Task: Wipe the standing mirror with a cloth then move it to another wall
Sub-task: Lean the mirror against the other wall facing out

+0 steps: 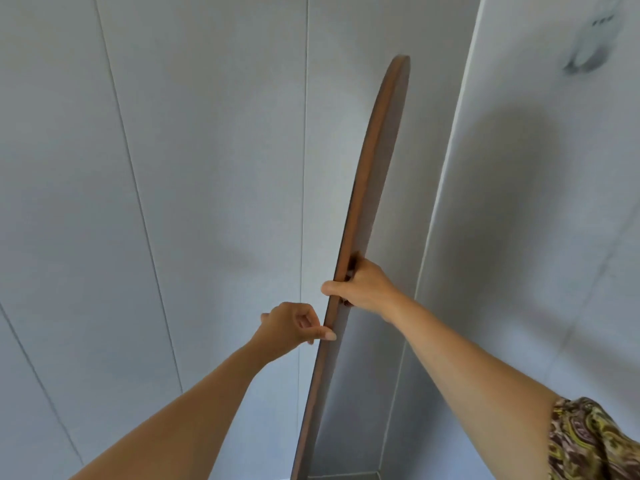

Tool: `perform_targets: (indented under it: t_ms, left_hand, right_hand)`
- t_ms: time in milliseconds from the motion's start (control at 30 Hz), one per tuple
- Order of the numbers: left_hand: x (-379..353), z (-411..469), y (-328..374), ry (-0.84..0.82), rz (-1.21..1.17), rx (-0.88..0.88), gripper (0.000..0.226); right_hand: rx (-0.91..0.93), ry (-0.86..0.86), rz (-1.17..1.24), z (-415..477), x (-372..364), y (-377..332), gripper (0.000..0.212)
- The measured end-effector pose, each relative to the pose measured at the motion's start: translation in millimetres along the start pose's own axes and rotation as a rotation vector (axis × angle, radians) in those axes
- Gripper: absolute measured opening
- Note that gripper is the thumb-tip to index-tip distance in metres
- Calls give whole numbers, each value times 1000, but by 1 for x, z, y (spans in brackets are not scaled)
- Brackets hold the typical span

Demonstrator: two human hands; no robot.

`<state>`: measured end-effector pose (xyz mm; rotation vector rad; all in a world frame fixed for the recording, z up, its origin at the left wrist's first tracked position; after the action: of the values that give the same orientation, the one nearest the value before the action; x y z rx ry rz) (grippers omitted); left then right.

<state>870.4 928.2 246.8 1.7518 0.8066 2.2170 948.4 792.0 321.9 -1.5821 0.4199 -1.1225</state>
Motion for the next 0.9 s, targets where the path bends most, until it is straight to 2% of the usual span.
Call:
perform_targets:
  t_ms: [133,300,400,467,667,900]
  left_hand:
    - [-19,12,28,-44,81,-45,44]
    - [-42,24,62,-105,7,-64,64]
    - [-54,30,78,-130,-20,-64,61]
    - [-61,38,90,-135,-4,-73,52]
    - [-77,61,118,-158,67,-106,47]
    - [-105,74,148,-223,64,-123,50]
  right_hand:
    - [-4,-57,10,-4,33,9,61]
    - [-4,-117,-5,-10,70,17,9]
    - [-28,-143,-2,-11,87,22,13]
    - [-53,-146,-2,-10,101,29,3]
    - [-117,-158,69,-6,134,47,26]
    - [-191,-173,183,-7,169,72,14]
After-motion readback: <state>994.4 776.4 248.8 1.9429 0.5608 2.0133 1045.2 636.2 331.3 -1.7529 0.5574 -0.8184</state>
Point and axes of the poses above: each hand's wrist, its own z-axis towards the middle knuckle, its own x-axis out of the back of the hand, y = z × x, the point moved 4 cm from there along z, towards the middle knuckle, and after that the axes turned 14 degrees about z, right-handed, at the moved point
